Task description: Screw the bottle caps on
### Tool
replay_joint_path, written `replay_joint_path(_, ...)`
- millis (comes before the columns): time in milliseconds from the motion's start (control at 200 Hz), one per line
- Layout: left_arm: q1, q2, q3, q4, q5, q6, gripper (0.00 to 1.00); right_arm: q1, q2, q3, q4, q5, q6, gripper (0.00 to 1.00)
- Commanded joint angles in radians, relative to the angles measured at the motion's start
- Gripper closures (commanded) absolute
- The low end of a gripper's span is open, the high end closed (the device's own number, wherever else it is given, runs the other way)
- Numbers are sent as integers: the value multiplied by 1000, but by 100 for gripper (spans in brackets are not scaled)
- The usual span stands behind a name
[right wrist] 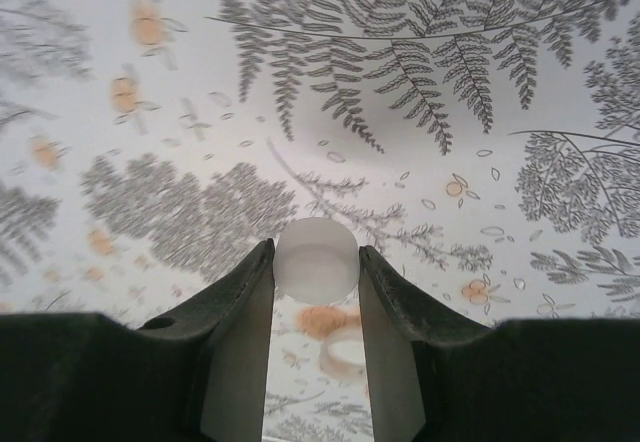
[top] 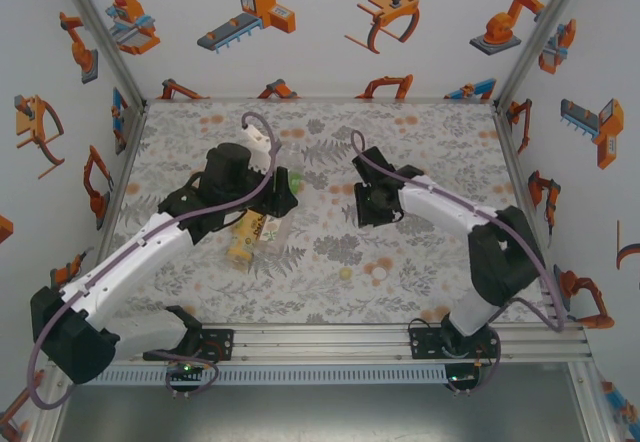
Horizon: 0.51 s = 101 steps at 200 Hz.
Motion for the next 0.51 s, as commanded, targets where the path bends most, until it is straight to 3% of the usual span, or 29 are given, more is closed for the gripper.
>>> replay_joint_path(0, 3, 25, 55, -70, 143, 212, 100, 5, -100, 36, -45, -56, -58, 76)
replay_joint_path(80, -6, 27, 54, -66, 271, 346, 100, 5, -164, 54, -52, -83, -91, 77)
replay_joint_path(205, -45, 17, 47, -64, 325, 509, 100, 5, -253, 80, -57, -126, -138, 78)
replay_joint_path(356, -108, 21, 84, -156, 305, 677, 100, 5, -360, 86, -36, -203, -214, 82)
replay_joint_path(501, -147, 21, 124, -222, 249, 722, 100, 6, -480, 54, 13, -274, -272, 84)
